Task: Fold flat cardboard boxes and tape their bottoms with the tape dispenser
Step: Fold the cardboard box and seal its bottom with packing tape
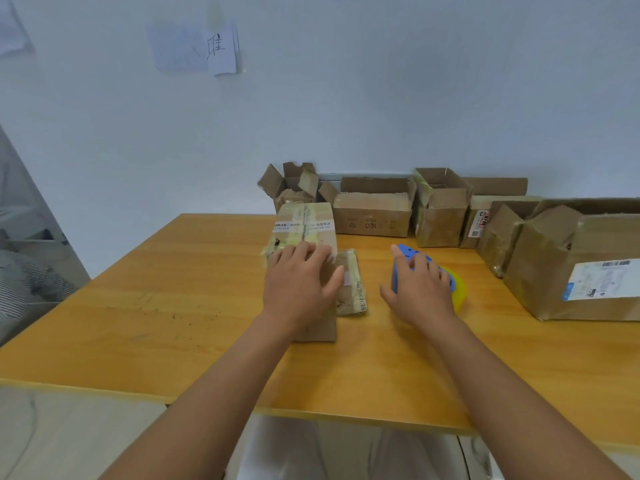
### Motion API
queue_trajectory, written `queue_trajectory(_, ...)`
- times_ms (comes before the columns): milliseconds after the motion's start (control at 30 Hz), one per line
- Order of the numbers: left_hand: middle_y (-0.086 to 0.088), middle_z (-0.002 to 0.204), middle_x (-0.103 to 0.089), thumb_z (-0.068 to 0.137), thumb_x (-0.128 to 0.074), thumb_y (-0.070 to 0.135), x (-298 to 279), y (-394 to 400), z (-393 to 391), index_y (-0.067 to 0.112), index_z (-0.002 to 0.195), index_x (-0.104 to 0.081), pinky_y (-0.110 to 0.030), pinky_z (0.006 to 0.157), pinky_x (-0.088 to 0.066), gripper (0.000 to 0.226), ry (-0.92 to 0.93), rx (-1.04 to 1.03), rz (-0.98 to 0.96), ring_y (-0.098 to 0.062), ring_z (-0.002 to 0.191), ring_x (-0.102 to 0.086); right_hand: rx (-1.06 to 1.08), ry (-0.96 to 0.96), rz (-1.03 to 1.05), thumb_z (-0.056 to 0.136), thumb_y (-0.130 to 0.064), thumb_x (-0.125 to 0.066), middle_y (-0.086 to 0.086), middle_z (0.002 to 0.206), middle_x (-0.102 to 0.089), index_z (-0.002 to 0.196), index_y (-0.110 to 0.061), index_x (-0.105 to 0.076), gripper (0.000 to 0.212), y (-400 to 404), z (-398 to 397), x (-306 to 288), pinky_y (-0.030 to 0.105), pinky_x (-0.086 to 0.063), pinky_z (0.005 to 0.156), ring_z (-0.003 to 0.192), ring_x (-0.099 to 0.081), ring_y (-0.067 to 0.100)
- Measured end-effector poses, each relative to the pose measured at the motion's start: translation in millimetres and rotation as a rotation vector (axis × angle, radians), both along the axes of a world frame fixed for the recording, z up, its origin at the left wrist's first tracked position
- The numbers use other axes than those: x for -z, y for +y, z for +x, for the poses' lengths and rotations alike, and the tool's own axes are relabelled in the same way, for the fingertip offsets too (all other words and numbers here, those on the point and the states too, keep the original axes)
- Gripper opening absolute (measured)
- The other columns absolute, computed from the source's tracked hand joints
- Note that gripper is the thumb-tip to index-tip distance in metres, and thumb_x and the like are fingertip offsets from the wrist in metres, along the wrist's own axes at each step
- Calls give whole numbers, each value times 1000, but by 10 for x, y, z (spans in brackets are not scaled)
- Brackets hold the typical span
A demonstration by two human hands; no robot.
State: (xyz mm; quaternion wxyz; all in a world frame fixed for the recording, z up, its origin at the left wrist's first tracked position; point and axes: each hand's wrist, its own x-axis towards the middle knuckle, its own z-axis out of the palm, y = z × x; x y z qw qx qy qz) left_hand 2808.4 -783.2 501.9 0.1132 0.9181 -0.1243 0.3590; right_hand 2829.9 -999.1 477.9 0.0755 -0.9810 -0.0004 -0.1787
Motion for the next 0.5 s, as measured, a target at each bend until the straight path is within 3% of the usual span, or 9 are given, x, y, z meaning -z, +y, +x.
queue_trajectory(67, 0, 118, -66, 90, -41, 49, -46, 105, -30, 21, 124, -60, -35, 91, -40, 48, 57, 54, 5, -21, 108, -59, -234, -160, 233, 98, -43, -53, 5, 134, -48, 154, -21, -31, 65, 154, -56, -144, 38, -41, 100, 122, -46, 21)
queue_trajectory(167, 2, 113, -66, 88, -34, 46, -118, 213, -52, 19, 118, -57, -29, 81, -35, 46, 138, 139, -54, -19, 103, -57, -552, -155, 467, 100, -29, -55, -2, 139, -48, 149, -20, -42, 52, 427, -120, -285, 33, -43, 100, 125, -46, 13)
queue_trajectory(267, 2, 129, -61, 85, -31, 43, -130, 299, -43, 23, 119, -62, -33, 102, -29, 49, 136, 193, -64, -19, 122, -50, -677, -146, 405, 101, -17, -54, -1, 142, -48, 145, -17, -49, 44, 572, -129, -303, 30, -43, 103, 128, -45, 13)
queue_trajectory(333, 0, 138, -54, 84, -29, 43, -120, 365, -44, 28, 123, -63, -43, 113, -24, 54, 132, 161, -65, -21, 133, -40, -704, -163, 309, 101, -13, -54, -2, 141, -50, 142, -18, -54, 41, 579, -99, -294, 26, -46, 96, 125, -47, 12)
queue_trajectory(500, -3, 132, -57, 86, -45, 33, -24, 499, -56, 18, 129, -59, -42, 96, -48, 48, 118, 201, -154, -19, 124, -46, -683, -142, 413, 98, -9, -59, -4, 131, -60, 139, -17, -56, 42, 526, 9, -317, 22, -52, 91, 106, -59, 7)
